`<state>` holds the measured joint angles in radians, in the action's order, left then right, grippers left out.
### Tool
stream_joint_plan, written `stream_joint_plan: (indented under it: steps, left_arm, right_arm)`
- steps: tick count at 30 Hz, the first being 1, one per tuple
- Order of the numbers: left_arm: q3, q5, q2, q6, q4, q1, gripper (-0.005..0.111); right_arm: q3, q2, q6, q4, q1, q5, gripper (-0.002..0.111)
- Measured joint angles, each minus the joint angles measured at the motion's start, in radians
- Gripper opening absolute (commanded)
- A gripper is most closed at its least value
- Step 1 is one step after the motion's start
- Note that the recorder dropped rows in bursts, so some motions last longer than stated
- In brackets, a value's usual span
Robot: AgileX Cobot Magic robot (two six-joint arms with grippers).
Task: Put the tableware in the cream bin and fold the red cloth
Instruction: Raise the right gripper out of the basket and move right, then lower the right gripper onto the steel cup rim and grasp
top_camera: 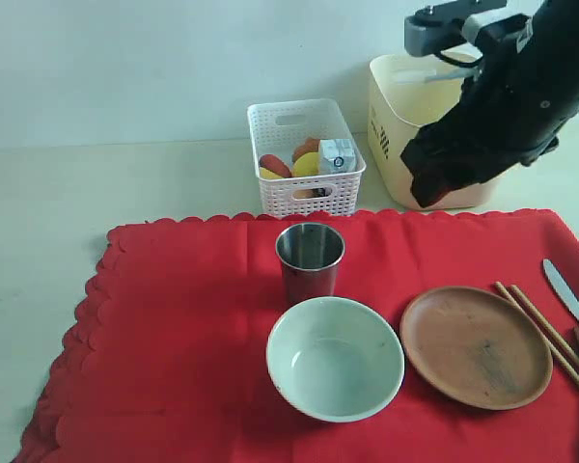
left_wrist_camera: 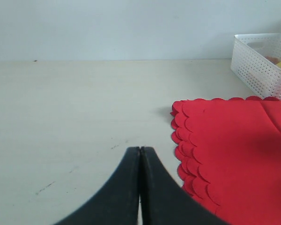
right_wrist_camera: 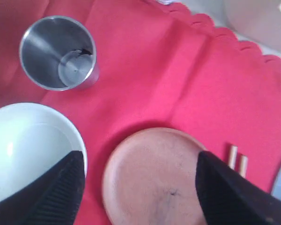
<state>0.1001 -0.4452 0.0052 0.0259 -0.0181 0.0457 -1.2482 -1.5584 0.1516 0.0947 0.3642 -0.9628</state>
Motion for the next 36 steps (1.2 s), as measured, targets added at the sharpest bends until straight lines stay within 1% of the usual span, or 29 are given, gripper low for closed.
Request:
stream_joint_plan:
  steps: [6,11,19,29,31,32,34,36]
  left_arm:
    - [0.0,0.0,0.0,0.0,0.0,0.0,0.0]
    - [0.0,0.0,0.0,0.0,0.0,0.0,0.0]
    - [0.0,0.0,0.0,0.0,0.0,0.0,0.0]
    - [0.0,0.0,0.0,0.0,0.0,0.0,0.0]
    - [0.0,0.0,0.0,0.0,0.0,0.0,0.0]
    - [0.0,0.0,0.0,0.0,0.0,0.0,0.0]
    - [0.0,0.0,0.0,0.0,0.0,0.0,0.0]
    - [0.0,0.0,0.0,0.0,0.0,0.0,0.0]
  right_arm:
    - [0.072,0.0,0.103,0.221,0.0,0.129,0.064]
    - [0.079,-0.021,0.163,0.328,0.0,0.187,0.064]
    - [0.079,-0.153,0.207,0.365,0.0,0.225,0.064]
    - [0.014,-0.329,0.229,0.359,0.03,0.265,0.064]
    - [0.012,-0.355,0.231,0.355,0.03,0.282,0.06]
    - [0.012,-0.363,0.231,0.355,0.03,0.289,0.056]
    - [0.012,-0.378,0.231,0.355,0.03,0.296,0.043]
    - [0.012,-0.388,0.231,0.355,0.03,0.3,0.026]
